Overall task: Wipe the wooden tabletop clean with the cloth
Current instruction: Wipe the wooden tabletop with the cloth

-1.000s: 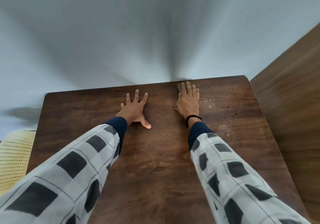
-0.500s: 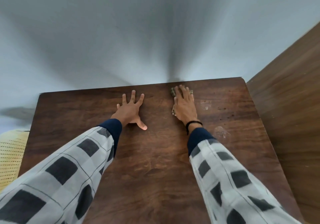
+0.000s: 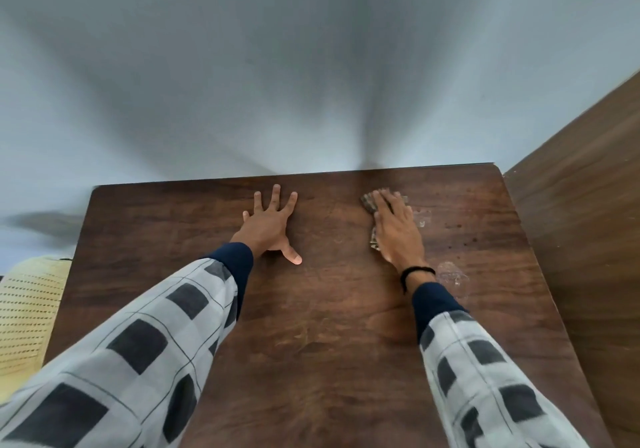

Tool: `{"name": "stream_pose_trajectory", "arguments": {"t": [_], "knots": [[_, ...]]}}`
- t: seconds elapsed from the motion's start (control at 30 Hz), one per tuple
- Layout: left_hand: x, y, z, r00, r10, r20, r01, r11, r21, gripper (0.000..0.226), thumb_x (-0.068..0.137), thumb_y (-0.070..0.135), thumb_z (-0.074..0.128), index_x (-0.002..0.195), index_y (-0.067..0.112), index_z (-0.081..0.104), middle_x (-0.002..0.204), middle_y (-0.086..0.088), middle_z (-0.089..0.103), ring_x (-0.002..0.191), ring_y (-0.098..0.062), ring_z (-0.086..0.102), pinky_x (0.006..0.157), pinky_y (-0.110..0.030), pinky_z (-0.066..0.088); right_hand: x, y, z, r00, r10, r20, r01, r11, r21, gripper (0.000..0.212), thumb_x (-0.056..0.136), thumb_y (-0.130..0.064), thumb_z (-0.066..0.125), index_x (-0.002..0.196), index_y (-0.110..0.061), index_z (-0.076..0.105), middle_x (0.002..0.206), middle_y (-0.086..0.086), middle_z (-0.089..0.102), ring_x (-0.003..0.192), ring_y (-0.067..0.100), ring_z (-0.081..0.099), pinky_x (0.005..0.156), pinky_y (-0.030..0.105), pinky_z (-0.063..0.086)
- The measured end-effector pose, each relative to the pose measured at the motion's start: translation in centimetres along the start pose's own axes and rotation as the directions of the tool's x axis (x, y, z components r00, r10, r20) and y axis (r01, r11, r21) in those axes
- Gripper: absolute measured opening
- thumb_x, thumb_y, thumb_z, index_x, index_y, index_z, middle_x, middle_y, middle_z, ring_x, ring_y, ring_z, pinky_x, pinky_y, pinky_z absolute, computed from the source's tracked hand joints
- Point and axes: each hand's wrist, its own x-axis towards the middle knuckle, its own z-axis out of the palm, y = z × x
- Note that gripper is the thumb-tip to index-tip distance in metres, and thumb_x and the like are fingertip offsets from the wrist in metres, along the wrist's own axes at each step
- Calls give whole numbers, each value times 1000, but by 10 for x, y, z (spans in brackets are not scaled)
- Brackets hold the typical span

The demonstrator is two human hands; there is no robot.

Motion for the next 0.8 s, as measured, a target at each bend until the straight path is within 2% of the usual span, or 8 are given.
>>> {"name": "stream_pose_trajectory", "arguments": {"t": [0.1,0.2,0.33,0.43,0.53,0.57,0.7,0.8], "knots": [[0,3,0,1000,-1,9,1,1000,-10,154,53,57,92,155,35,-21,159,-4,-37,145,-47,-27,114,-72,6,26,9,0,988,151,-23,-151,989,2,50,107,-18,32,157,-15,28,165,8,23,154,29,11,126,44,7],[0,3,-1,1000,-3,15,3,1000,-10,154,53,57,92,155,35,-21,159,-4,-38,145,-46,-28,114,-71,5,17,-9,12,997,81,-2,-81,997,-9,51,108,-20,26,158,-17,24,167,6,18,155,28,8,126,44,4],[0,2,0,1000,-10,14,10,1000,-8,155,52,57,92,155,35,-22,159,-3,-38,145,-46,-27,114,-72,5,-66,-15,11,998,-58,19,58,998,11,52,107,-25,23,158,-16,27,165,5,23,154,25,13,126,41,8],[0,1,1,1000,-8,3,8,1000,-2,155,52,57,92,155,35,-21,159,-4,-37,145,-46,-27,113,-72,5,-70,4,4,1000,-23,15,23,1000,8,51,108,-24,25,158,-17,26,166,3,21,154,24,13,126,44,12],[1,1,0,1000,-6,6,6,1000,-4,155,51,58,92,155,36,-21,160,-4,-36,145,-47,-26,113,-72,6,-43,0,5,995,98,-6,-98,995,-6,50,108,-20,29,158,-16,25,166,5,20,154,27,12,125,48,12],[1,1,1,1000,-2,3,2,1000,0,155,51,58,92,155,36,-21,160,-4,-36,145,-47,-26,113,-72,6,-45,-7,8,995,96,-13,-96,995,-17,50,108,-19,28,158,-16,24,166,6,20,154,28,12,125,48,11],[2,1,1,1000,-7,-6,7,1000,-1,155,50,58,93,155,36,-20,160,-3,-35,146,-46,-25,113,-72,7,-104,-7,4,997,-71,38,72,997,-20,52,107,-25,25,159,-18,25,166,1,18,154,21,11,125,39,10],[0,1,2,1000,-6,2,6,1000,0,155,51,57,93,156,37,-19,160,-3,-35,146,-46,-25,113,-72,7,-105,13,-5,998,68,13,-68,997,24,53,105,-26,25,157,-18,29,166,2,22,154,24,15,125,43,12]]}}
